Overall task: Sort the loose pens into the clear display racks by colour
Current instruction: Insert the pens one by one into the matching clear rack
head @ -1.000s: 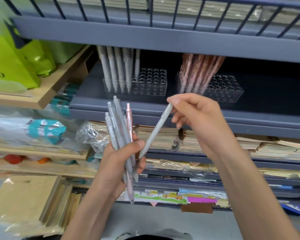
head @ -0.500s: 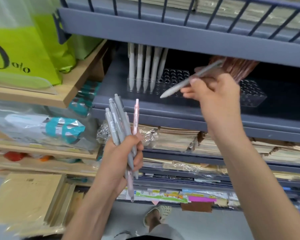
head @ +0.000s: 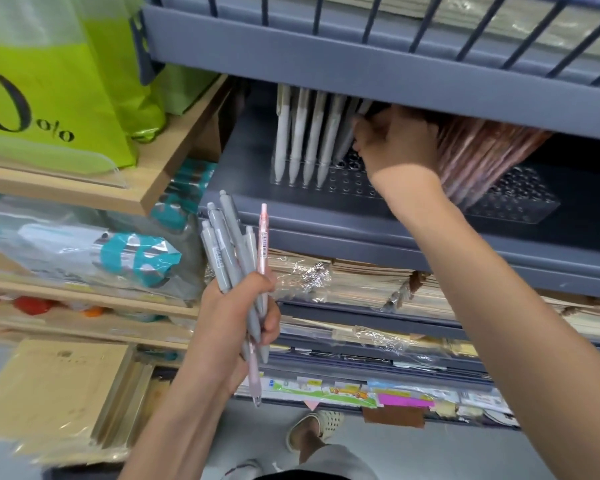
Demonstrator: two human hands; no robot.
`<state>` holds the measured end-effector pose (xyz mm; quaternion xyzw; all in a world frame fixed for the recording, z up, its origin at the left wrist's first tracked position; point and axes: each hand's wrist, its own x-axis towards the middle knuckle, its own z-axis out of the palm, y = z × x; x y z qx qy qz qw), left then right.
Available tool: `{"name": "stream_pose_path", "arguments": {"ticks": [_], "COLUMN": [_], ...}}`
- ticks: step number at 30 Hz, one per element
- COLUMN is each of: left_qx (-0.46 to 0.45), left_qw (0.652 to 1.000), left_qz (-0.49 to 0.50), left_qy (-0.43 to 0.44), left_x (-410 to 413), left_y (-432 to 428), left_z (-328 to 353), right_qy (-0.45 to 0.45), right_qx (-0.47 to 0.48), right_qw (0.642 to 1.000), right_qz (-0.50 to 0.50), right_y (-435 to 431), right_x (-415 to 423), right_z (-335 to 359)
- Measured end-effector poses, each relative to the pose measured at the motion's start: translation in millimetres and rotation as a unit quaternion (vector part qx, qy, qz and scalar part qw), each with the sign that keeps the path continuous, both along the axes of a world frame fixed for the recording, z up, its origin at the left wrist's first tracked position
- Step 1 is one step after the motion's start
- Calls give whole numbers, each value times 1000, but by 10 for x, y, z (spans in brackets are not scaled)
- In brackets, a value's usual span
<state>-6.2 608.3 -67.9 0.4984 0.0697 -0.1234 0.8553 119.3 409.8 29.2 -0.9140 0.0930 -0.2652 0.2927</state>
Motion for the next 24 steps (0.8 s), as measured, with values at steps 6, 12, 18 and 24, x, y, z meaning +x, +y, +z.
{"name": "stream_pose_path", "arguments": {"ticks": [6, 12, 18, 24], "left_qx": [-1, -8, -22, -29], "left_qw": [1000, 1000, 998, 994], "left_qz": [13, 2, -29, -76], "left_qy": [-2, 4, -46, -66], "left_x": [34, 28, -19, -98], "left_y": [1, -28, -62, -179], "left_z": [4, -11, -40, -21], "right_qy": [5, 5, 39, 236], "right_qx": [46, 62, 227, 298], "right_qw": [998, 997, 966, 877], "right_qz": [31, 34, 115, 293], "right_y": [52, 23, 41, 17], "right_x": [51, -16, -552, -1091], "right_z": [10, 20, -54, -245]}}
